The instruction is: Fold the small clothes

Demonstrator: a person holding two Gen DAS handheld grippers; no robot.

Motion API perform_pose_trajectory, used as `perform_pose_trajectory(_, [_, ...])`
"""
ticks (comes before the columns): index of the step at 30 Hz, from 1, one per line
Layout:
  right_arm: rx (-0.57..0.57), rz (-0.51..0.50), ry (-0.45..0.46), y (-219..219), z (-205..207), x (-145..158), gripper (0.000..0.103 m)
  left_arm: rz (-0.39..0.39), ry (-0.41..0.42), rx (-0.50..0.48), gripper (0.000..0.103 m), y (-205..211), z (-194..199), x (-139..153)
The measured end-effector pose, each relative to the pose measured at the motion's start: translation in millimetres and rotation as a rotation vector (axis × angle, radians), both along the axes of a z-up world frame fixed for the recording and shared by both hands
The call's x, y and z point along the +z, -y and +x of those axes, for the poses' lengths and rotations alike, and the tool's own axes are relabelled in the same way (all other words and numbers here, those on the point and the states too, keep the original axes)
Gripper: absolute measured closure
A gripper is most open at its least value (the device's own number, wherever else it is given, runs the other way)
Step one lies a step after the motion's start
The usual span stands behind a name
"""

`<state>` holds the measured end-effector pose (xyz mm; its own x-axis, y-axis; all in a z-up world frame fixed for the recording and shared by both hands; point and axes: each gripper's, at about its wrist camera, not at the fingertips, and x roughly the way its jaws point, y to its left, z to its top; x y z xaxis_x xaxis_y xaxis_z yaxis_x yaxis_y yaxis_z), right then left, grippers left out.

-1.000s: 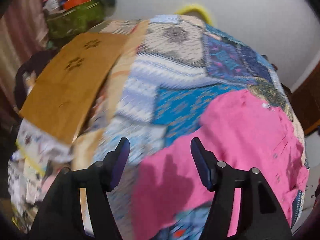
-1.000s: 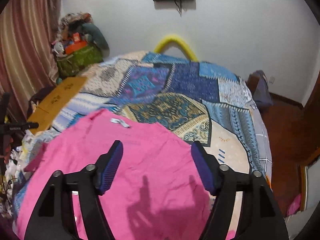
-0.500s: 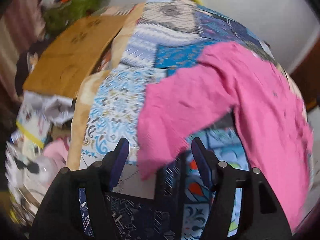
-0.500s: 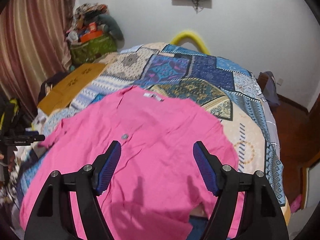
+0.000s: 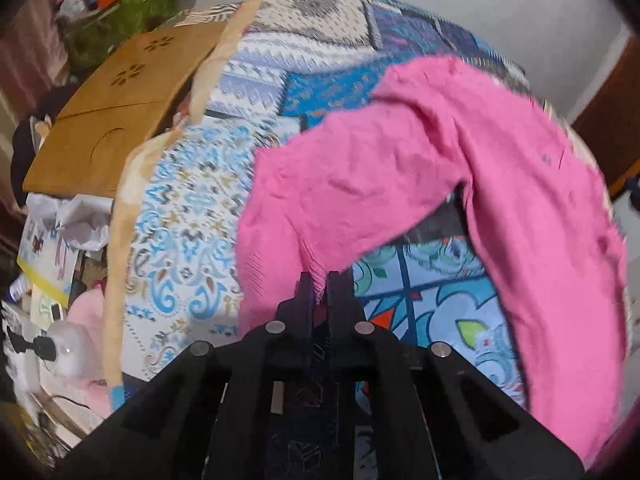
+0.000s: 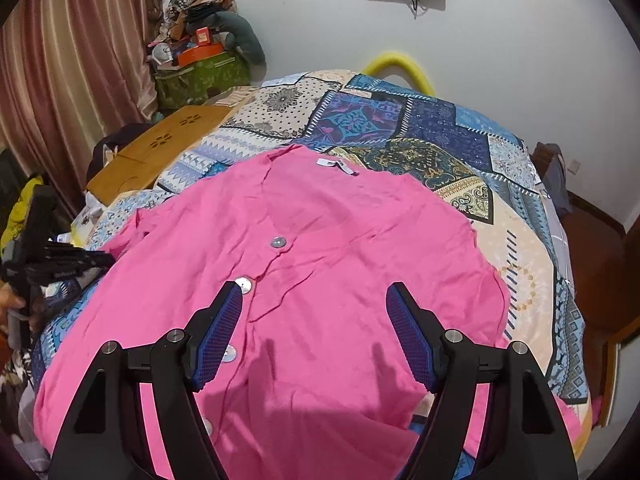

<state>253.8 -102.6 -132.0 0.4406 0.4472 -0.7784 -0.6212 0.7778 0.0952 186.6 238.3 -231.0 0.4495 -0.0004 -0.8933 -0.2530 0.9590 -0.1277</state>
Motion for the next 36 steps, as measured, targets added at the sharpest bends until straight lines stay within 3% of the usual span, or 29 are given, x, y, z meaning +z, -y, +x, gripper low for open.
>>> perform_pose_trajectory(4, [-0.013,-0.005,0.014,2.4,4.0,-1.0,0.032,-0.076,0.063,0.033,0.099,-11.5,2.6,36.8])
perform_pose_trajectory(9, [-0.031,0.024,0.006,8.5,10.9,-2.8,0.032,-0.159,0.152,0.009,0.099,0.2,29.8,94.2])
perform_pose_trajectory(15, [-0.043,0.055,0.01,15.4,17.8,-1.7,0.032,-0.242,0.228,-0.093,0.099,47.6,89.8,145.3])
perform_pose_trajectory(18, [-0.046,0.068,0.014,20.4,21.4,-0.6,0.032,-0.235,0.24,-0.164,0.099,83.2,121.9,157.7])
perform_pose_trajectory(22, [-0.057,0.084,0.01,28.2,28.8,-1.6,0.032,-0.234,0.217,-0.272,0.099,135.1,162.6,154.6])
perform_pose_trajectory(26, [-0.065,0.118,-0.024,36.1,37.3,-4.3,0.032,-0.208,0.148,-0.345,0.099,177.1,197.7,127.5])
perform_pose_trajectory(30, [-0.058,0.128,-0.043,38.0,41.9,-8.1,0.032,-0.221,0.04,-0.362,0.096,193.6,213.4,90.9])
perform_pose_trajectory(32, [-0.048,0.12,-0.049,34.7,44.8,-11.1,0.032,-0.247,0.032,-0.355,0.095,191.2,211.2,82.7])
perform_pose_trajectory(34, [-0.032,0.119,-0.061,29.5,47.5,-14.4,0.032,-0.228,0.04,-0.333,0.087,181.6,206.8,80.8])
perform_pose_trajectory(36, [-0.018,0.126,-0.072,25.0,50.8,-16.8,0.032,-0.197,0.065,-0.304,0.068,164.5,200.7,84.4])
